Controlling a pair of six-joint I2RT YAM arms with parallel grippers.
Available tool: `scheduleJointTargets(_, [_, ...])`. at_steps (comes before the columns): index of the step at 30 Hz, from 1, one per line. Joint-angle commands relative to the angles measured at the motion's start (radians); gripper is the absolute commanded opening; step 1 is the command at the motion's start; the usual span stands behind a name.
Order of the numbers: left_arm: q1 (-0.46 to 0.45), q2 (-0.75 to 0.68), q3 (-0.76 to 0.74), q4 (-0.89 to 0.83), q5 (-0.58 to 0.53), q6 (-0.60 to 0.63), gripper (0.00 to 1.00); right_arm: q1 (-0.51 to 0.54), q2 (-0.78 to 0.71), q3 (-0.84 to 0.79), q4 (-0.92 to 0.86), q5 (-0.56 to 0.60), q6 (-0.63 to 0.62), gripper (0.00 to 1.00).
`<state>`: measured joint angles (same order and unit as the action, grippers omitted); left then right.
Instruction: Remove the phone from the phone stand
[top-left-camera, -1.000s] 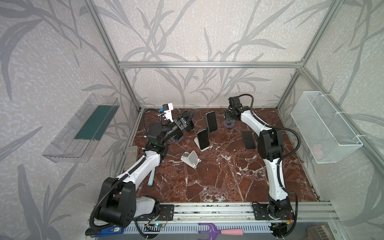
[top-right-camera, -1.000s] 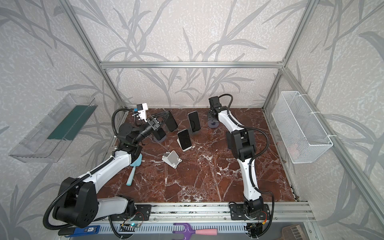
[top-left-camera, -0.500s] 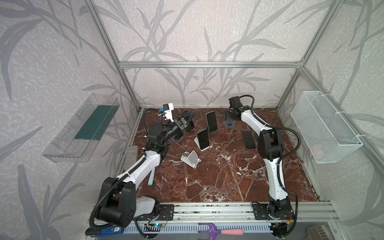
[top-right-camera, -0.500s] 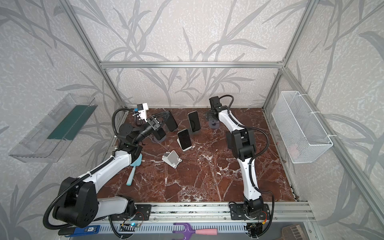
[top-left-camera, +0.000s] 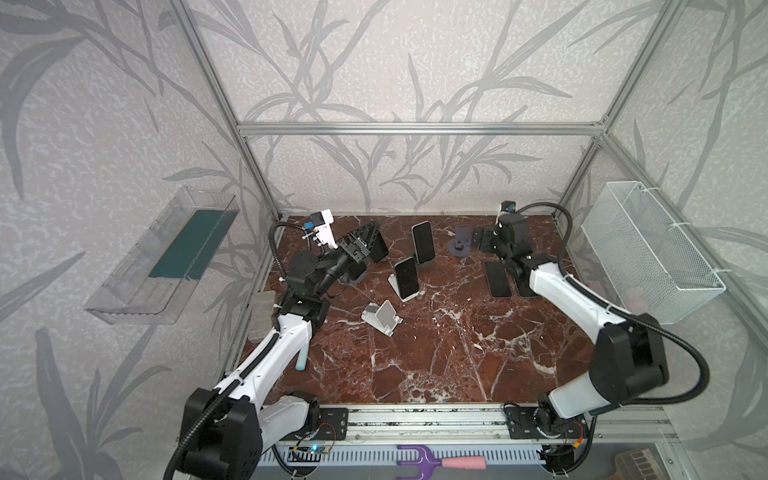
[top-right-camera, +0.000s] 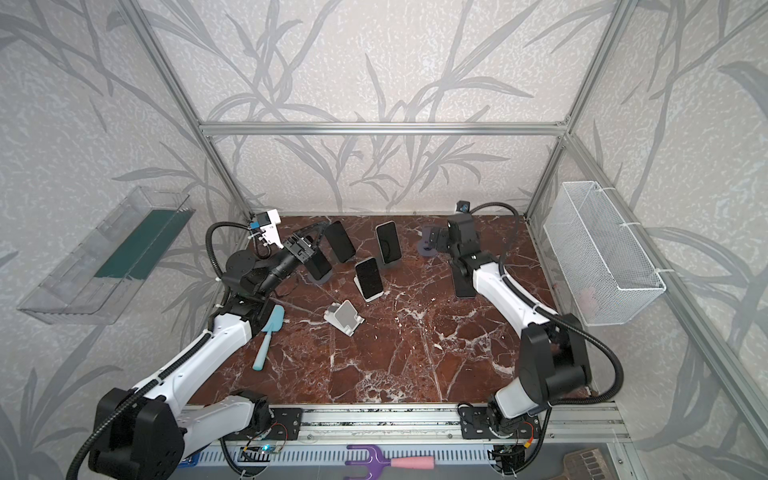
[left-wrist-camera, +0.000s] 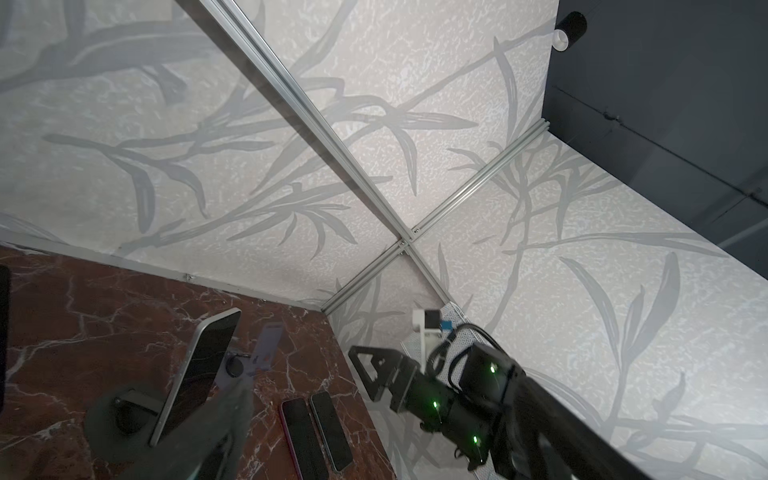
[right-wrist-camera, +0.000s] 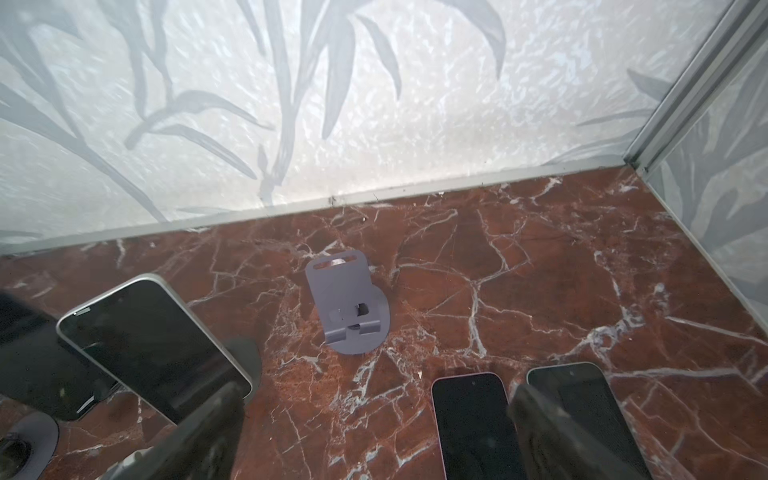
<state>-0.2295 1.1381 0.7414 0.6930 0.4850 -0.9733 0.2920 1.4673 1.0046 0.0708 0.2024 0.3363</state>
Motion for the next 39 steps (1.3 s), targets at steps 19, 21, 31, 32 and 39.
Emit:
scheduleJointTargets(19, [-0.019, -0.005, 0.045, -0.287, -0.141, 0.292, 0.9, -0.057, -0.59, -0.566, 0.134, -0.318, 0.196, 0.89])
scheduleJointTargets(21, [-0.022, -0.019, 0.045, -0.301, -0.157, 0.299, 0.9, -0.056, -0.611, -0.556, 0.082, -0.356, 0.169, 0.86])
scheduleJointTargets(31, [-0.023, -0.039, 0.02, -0.366, -0.317, 0.274, 0.9, 0.085, -0.564, -0.413, -0.119, -0.417, 0.056, 0.81])
scheduleJointTargets(32, [-0.022, -0.037, 0.019, -0.366, -0.316, 0.262, 0.9, 0.129, -0.556, -0.405, -0.125, -0.376, 0.047, 0.81])
scheduleJointTargets(39, [-0.022, -0.037, 0.014, -0.38, -0.344, 0.229, 0.9, 0.292, -0.399, -0.355, 0.07, -0.069, 0.237, 0.84])
